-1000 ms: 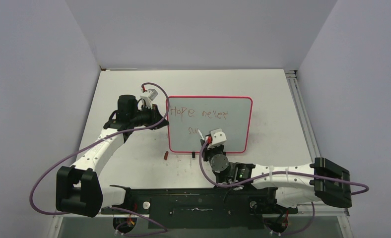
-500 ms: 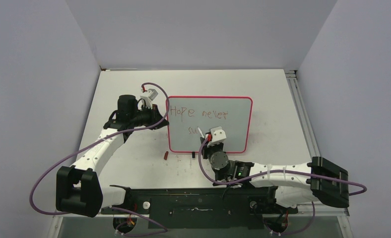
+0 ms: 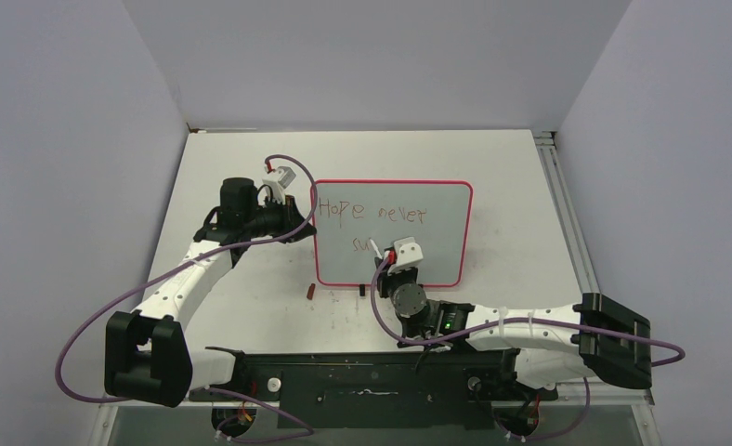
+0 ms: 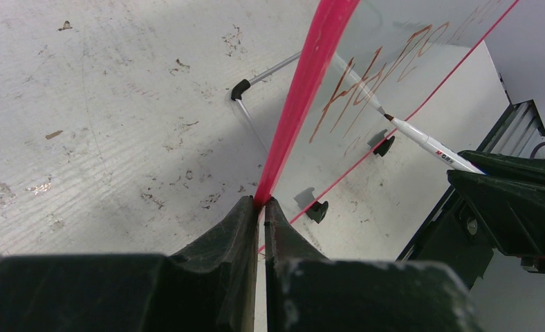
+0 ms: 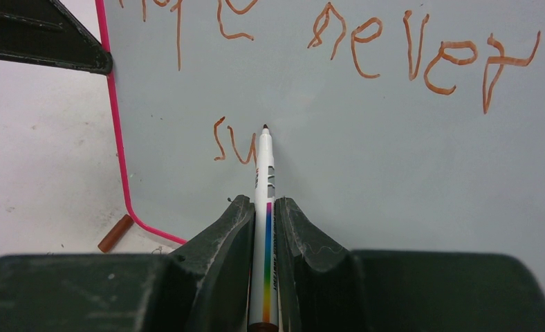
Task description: Write a sentence on the whiteboard
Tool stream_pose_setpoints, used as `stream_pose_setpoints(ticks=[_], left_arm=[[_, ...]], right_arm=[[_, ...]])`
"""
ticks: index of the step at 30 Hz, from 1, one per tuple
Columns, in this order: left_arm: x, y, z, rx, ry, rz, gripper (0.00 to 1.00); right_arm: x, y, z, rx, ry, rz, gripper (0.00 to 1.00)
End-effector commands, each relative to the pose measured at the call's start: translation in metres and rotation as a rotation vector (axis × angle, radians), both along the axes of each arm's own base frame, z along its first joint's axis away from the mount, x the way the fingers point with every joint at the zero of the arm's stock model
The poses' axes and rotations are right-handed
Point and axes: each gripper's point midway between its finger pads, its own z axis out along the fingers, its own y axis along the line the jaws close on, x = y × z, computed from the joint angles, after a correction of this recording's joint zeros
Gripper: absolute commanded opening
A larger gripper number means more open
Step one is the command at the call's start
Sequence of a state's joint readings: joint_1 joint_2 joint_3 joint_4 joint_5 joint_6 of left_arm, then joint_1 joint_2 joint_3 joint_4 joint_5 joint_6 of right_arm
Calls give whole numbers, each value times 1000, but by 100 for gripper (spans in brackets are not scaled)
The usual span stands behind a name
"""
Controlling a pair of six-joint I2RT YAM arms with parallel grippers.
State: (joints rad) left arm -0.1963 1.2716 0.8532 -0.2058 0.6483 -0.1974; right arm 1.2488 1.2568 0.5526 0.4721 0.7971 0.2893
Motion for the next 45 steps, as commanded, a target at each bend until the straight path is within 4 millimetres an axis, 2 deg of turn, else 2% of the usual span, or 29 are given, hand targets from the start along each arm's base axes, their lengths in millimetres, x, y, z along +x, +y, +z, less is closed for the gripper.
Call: stream_pose_setpoints(ticks=[1, 7, 32, 45], left_arm=[[1, -8, 19, -33, -58, -36, 3], [0, -8, 19, -32, -59, -36, 3], [1, -8, 20, -32, -60, -35, 3], [0, -8, 20, -33, -61, -36, 3]], right_arm=[[6, -5, 17, 61, -14, -51, 5], [5, -13, 14, 55, -5, -69, 5], [-9, -12, -17, 16, 68, -45, 5], [-13, -11, -21, 17, 77, -41, 5]])
